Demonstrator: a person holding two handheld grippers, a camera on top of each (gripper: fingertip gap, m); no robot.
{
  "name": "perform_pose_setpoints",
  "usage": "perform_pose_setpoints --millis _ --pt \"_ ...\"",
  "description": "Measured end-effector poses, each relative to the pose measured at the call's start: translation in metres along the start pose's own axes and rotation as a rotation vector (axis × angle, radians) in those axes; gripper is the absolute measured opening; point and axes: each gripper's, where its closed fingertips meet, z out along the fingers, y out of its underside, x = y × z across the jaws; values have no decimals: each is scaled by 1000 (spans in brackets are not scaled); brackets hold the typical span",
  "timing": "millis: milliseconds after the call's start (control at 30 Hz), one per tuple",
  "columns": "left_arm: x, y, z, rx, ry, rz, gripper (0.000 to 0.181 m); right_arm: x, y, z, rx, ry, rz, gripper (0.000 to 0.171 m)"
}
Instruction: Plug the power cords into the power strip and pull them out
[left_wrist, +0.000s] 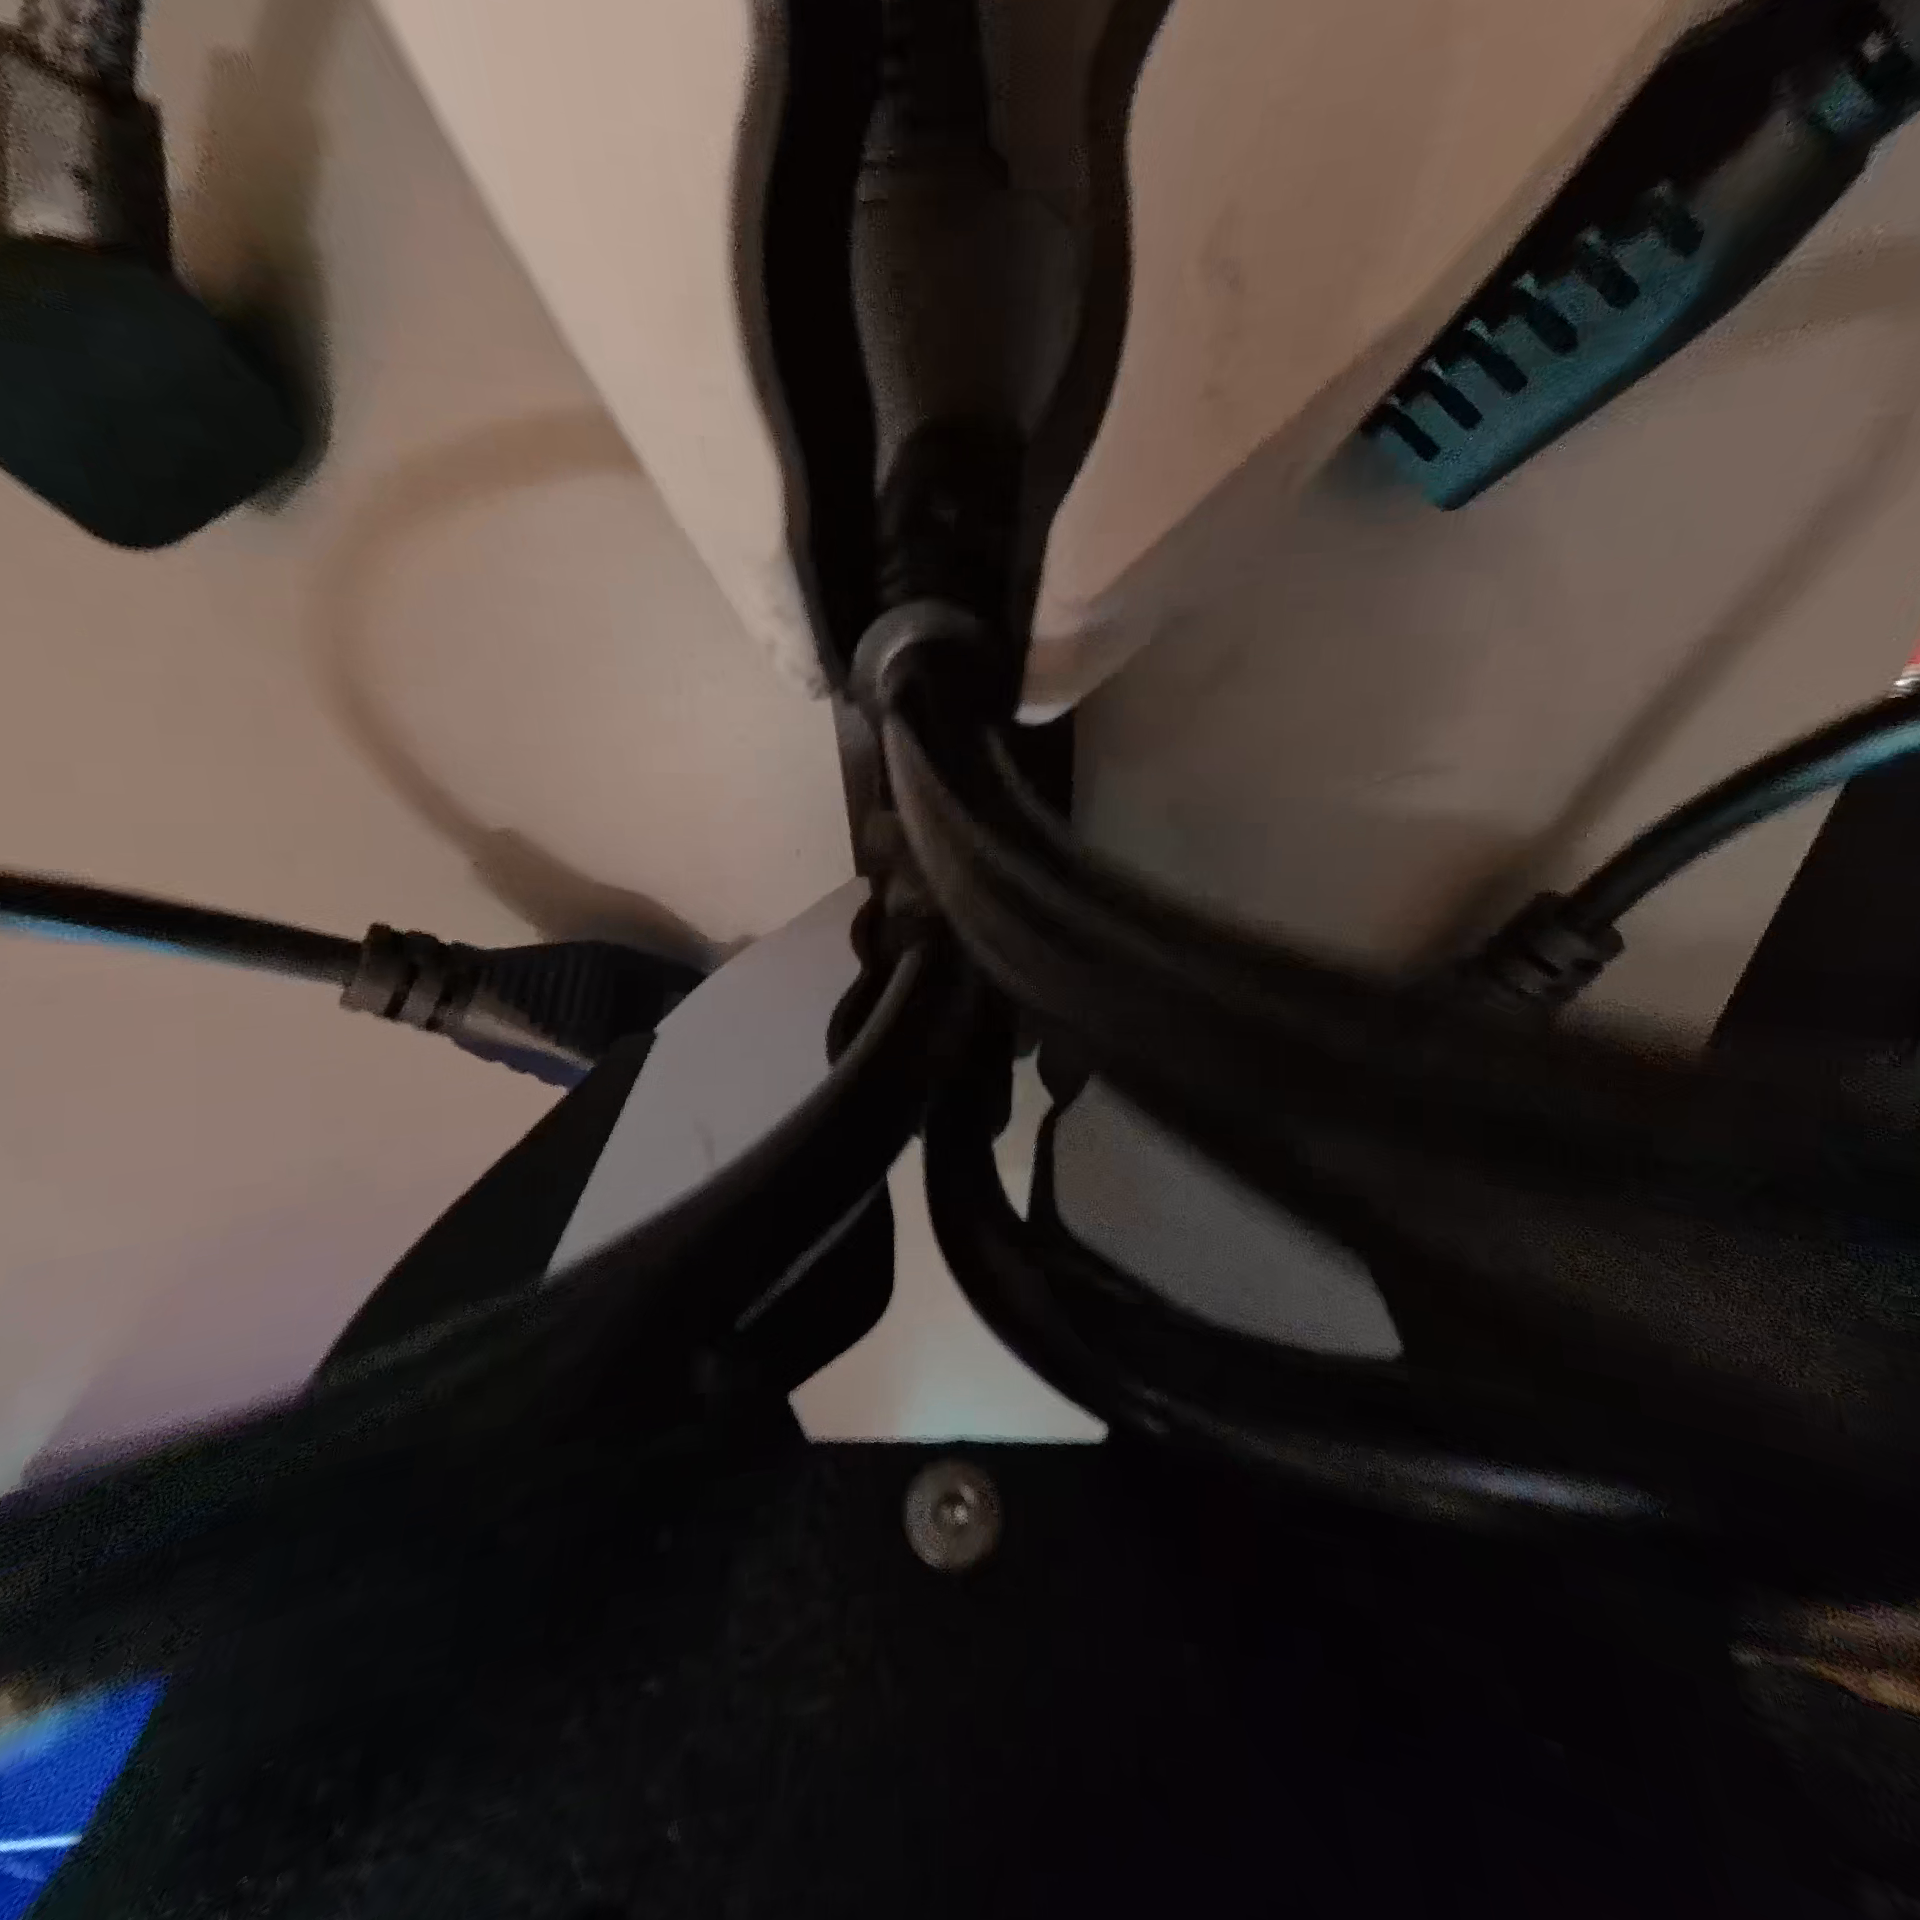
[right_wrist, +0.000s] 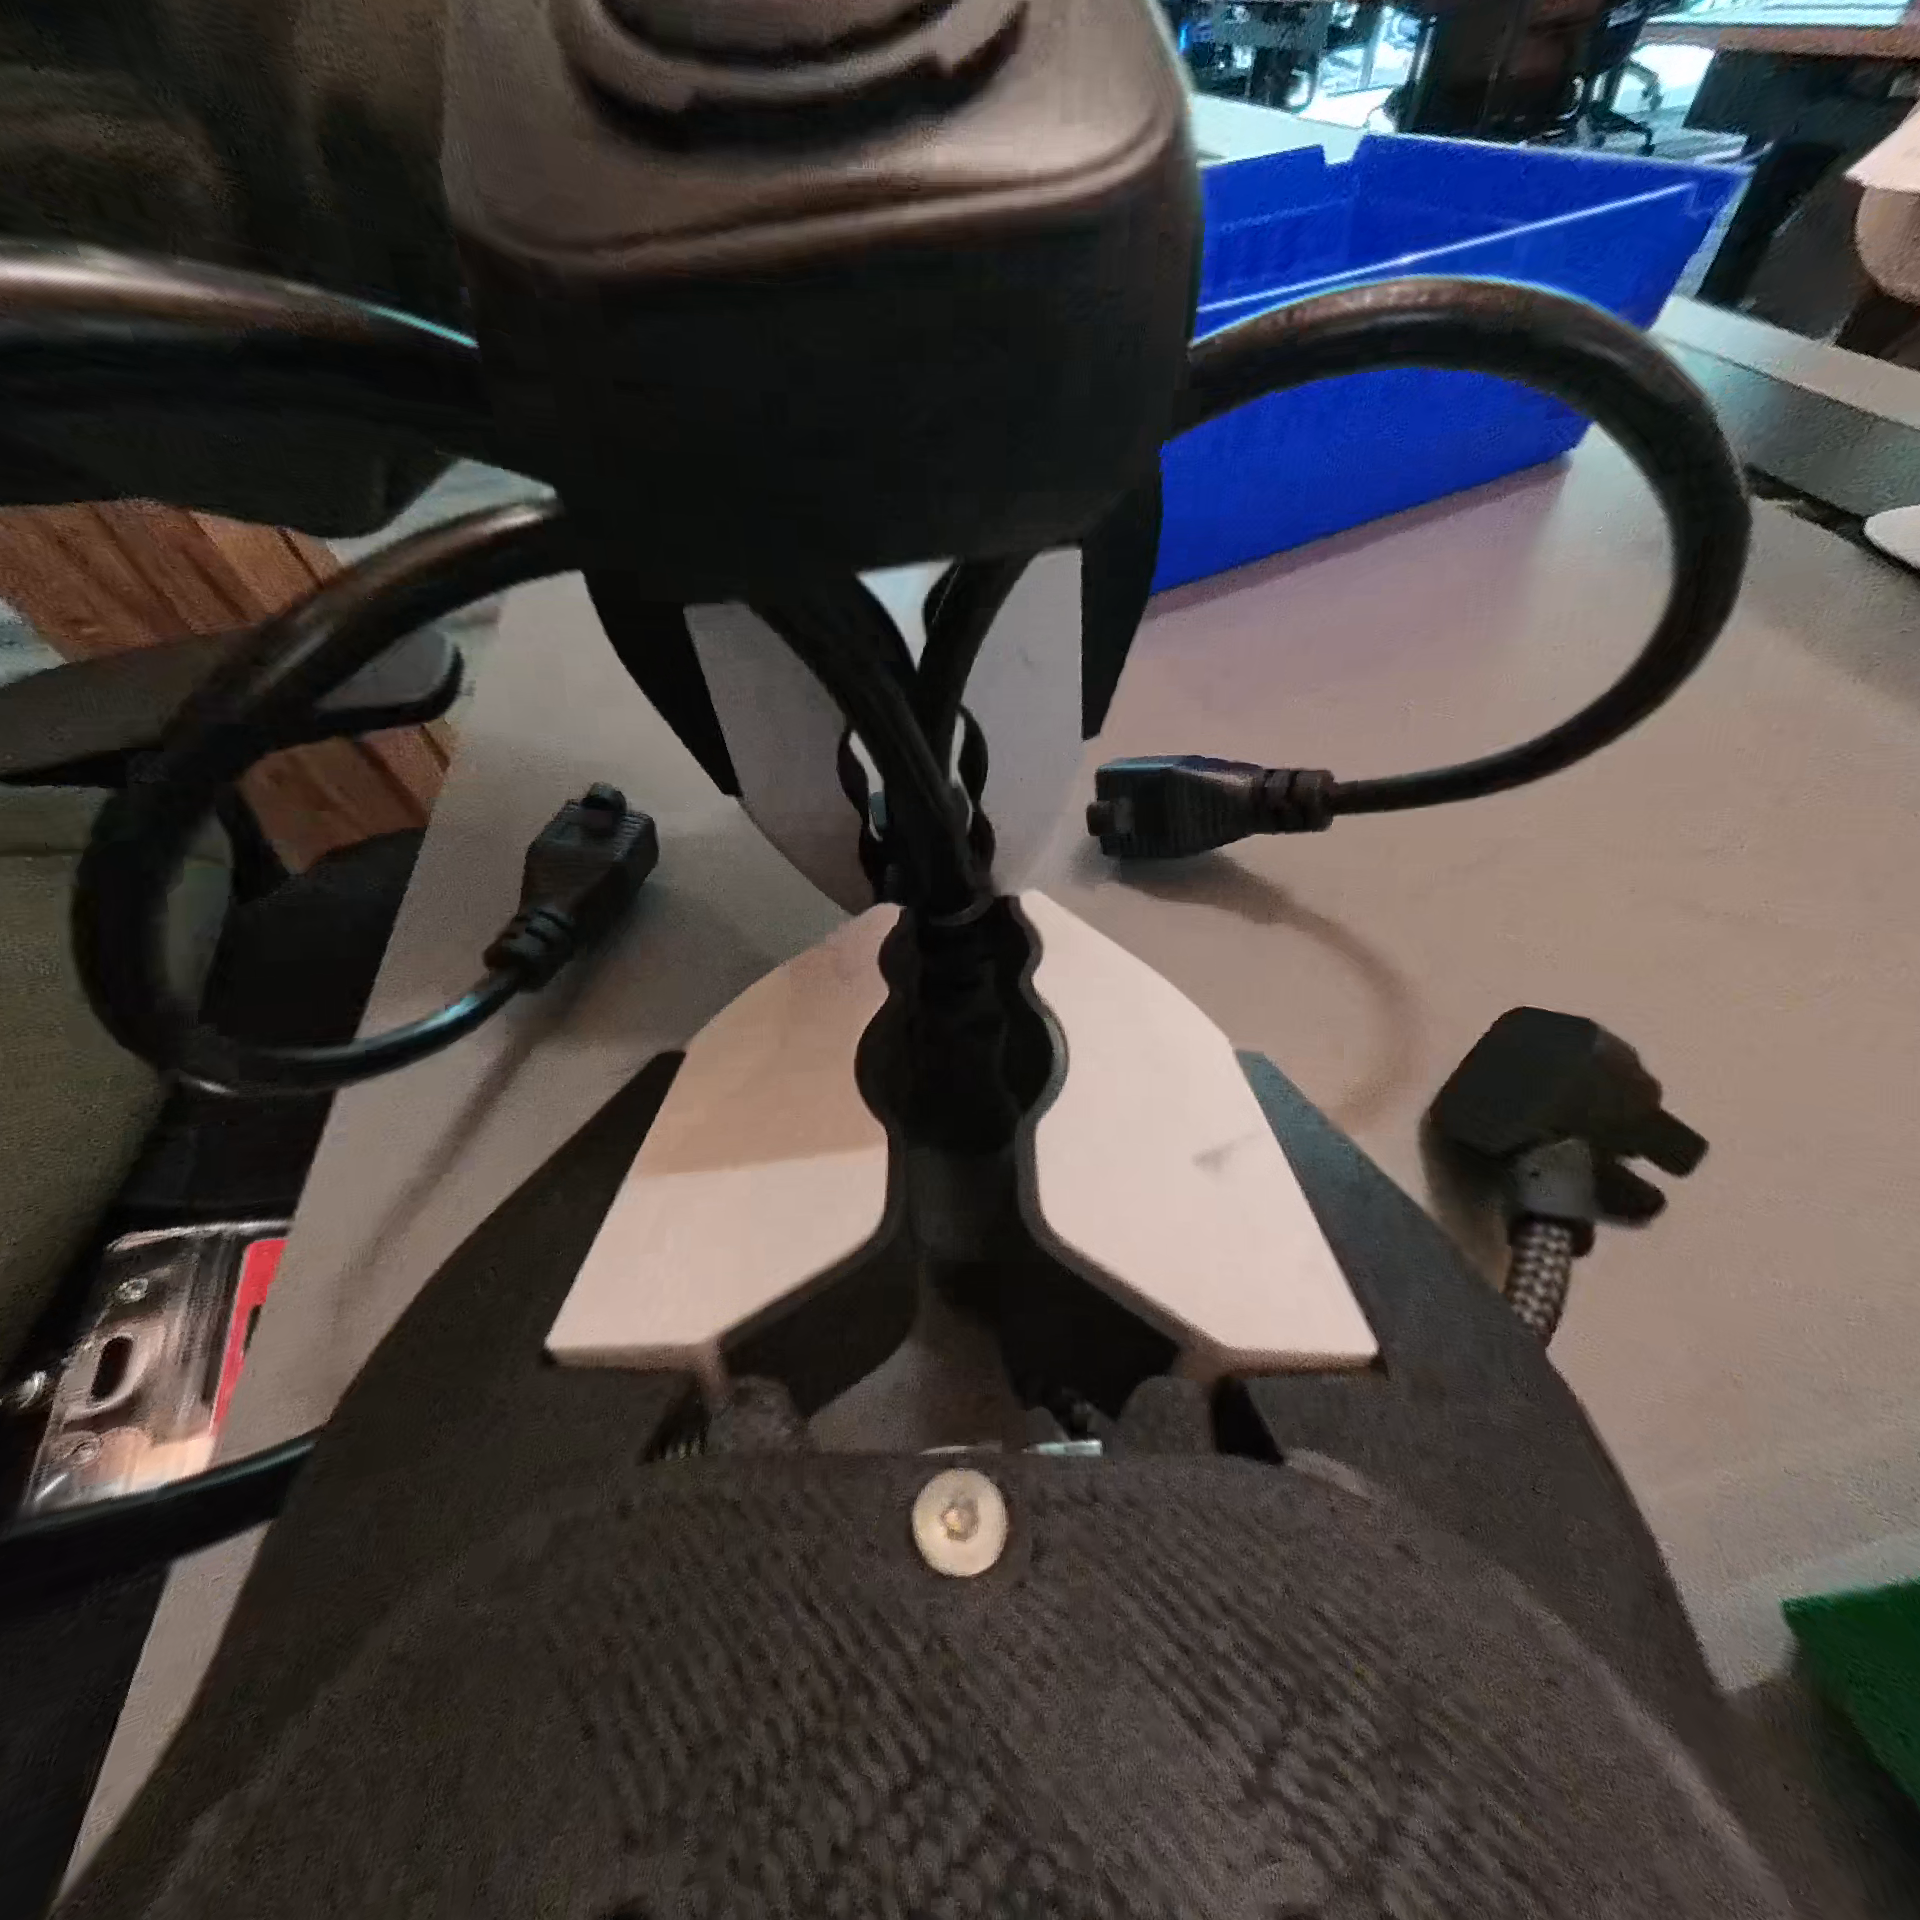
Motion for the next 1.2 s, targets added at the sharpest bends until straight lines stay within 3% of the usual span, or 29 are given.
perform_pose_setpoints --millis 33,200,267,333,367,400,467,733,1200 --pt "0 -1 0 14 4 -7 25 1 1 0 3 11 0 15" --pt "-1 -5 0 115 -24 6 27 5 5 -3 -13 31 36 16" --pt "-7 -18 -5 292 -73 -9 32 5 5 -3 -21 34 33 15" --pt "-3 -36 -14 491 -18 -70 38 4 5 -2 -27 31 28 15" --pt "-3 -40 -12 515 -7 -89 42 4 5 -2 -25 25 31 15" --pt "-4 -40 -6 503 -16 -88 49 4 5 -1 -18 19 35 15" --pt "-1 -35 11 440 -30 -39 42 4 4 0 -4 16 44 15" --pt "-3 -37 13 538 -60 -62 41 4 5 -2 -12 23 21 15" --pt "-2 -18 15 288 36 -15 41 2 5 -1 -30 39 7 15"
